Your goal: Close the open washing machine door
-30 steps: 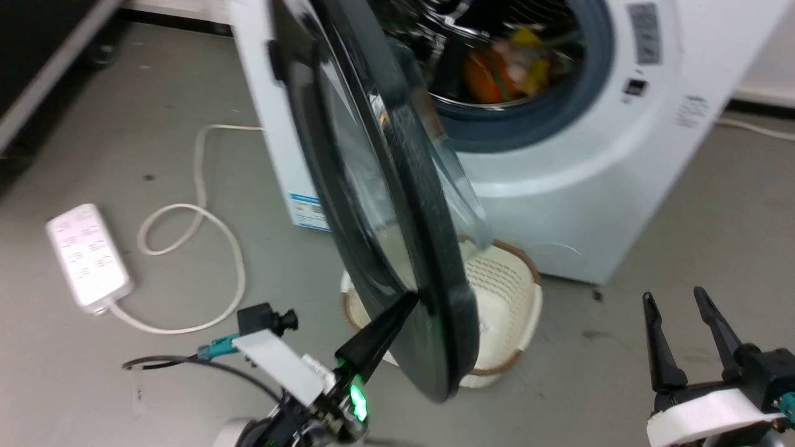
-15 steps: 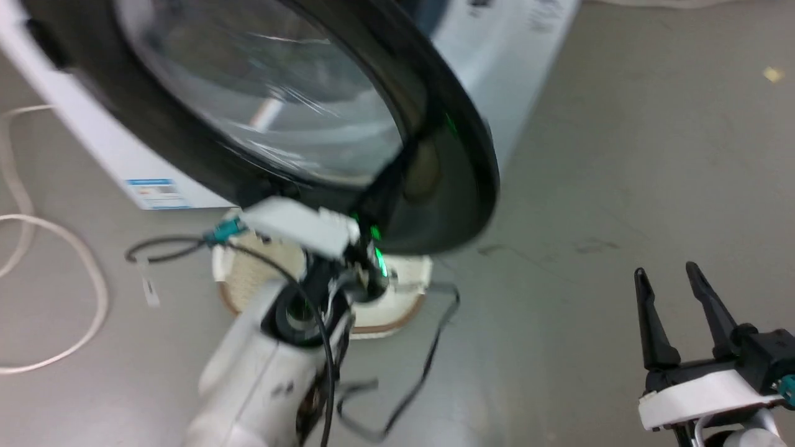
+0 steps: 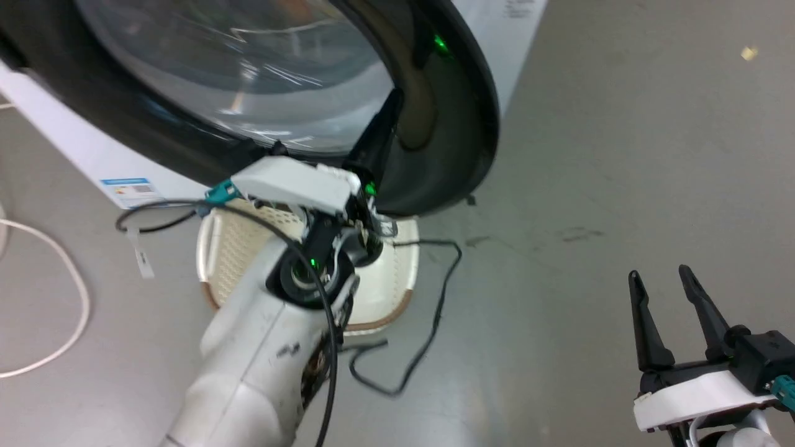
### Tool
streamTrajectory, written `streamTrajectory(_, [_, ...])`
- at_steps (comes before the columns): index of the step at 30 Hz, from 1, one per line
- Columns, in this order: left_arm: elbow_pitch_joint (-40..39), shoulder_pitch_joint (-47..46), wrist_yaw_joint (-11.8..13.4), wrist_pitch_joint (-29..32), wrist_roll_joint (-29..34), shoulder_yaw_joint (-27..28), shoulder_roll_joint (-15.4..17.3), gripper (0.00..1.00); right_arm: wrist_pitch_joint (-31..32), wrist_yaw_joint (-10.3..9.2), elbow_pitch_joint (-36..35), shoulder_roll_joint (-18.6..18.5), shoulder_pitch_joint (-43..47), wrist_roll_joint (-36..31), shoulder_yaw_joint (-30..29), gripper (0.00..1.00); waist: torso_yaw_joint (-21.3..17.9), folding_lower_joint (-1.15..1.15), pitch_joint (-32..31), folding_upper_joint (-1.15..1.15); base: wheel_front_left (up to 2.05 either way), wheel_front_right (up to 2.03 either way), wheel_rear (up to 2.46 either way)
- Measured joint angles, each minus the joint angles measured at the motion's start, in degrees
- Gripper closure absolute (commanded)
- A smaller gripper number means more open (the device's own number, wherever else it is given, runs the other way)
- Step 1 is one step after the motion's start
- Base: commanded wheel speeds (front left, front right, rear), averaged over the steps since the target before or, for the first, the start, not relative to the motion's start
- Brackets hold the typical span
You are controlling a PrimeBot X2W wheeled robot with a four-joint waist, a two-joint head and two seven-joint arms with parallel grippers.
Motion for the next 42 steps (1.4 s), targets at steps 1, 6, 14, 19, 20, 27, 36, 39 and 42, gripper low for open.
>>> streamTrajectory(1, [-0.64, 0.82, -0.01, -0.07, 0.73, -0.07, 0.01, 1.00, -0.01, 0.00, 0.01, 0.00, 0.01, -0.05, -0.12, 0.00, 0.53, 0.00, -0.43, 0.00, 0.00, 0.00, 0.00])
streamTrajectory(6, [-6.24, 8.30, -0.01, -1.57, 7.77, -0.98, 1.79, 1.00, -0.23, 0.00, -0.35, 0.00, 0.32, -0.34, -0.48, 0.00, 3.65, -0.01, -3.41, 0.00, 0.00, 0.00, 0.00])
streamTrajectory(14, [-14.90, 22.72, -0.01, -11.39, 28.61, -2.08, 13.58, 0.00, -0.36, 0.00, -1.96, -0.01, 4.30, -0.23, 0.14, 0.00, 9.69, -0.02, -9.69, 0.00, 0.00, 0.00, 0.00])
streamTrajectory(19, [-18.96, 31.28, 0.33, -11.72, 49.92, 8.39, 16.05, 0.00, -0.47, 0.00, -2.98, 0.00, 6.43, 0.27, 1.02, 0.00, 13.58, -0.02, -13.24, 0.00, 0.00, 0.00, 0.00])
streamTrajectory(20, [-19.74, 33.01, 1.27, -11.72, 55.05, 10.04, 16.14, 0.00, -0.47, 0.00, -3.22, 0.01, 6.68, 0.45, 1.12, 0.00, 14.29, -0.02, -13.83, 0.00, 0.00, 0.00, 0.00])
streamTrajectory(27, [-24.17, 42.25, 6.15, -11.71, 79.65, 12.78, 14.71, 0.00, -0.48, 0.00, -4.32, 0.00, 8.43, 1.23, 2.13, 0.00, 17.97, -0.02, -16.67, 0.00, 0.00, 0.00, 0.00])
streamTrajectory(36, [-24.90, 46.30, 7.80, -11.71, 92.19, 11.83, 13.44, 0.00, -0.47, 0.00, -4.70, 0.00, 10.16, 1.77, 3.89, 0.00, 19.06, -0.01, -16.89, 0.00, 0.00, 0.00, 0.00])
streamTrajectory(39, [-25.21, 46.75, 7.76, -11.71, 93.81, 11.67, 12.39, 0.00, -0.12, 0.00, -4.76, 0.00, 10.31, 2.13, 4.71, 1.00, 19.21, -0.01, -16.12, -0.01, 0.00, 0.00, 0.00])
streamTrajectory(42, [-25.33, 46.65, 7.56, -11.71, 95.26, 11.59, 11.71, 0.00, 1.00, 0.00, -5.26, -0.01, 9.73, 1.27, 6.24, 1.00, 19.32, 0.00, -14.42, 0.00, 0.00, 0.00, 0.00])
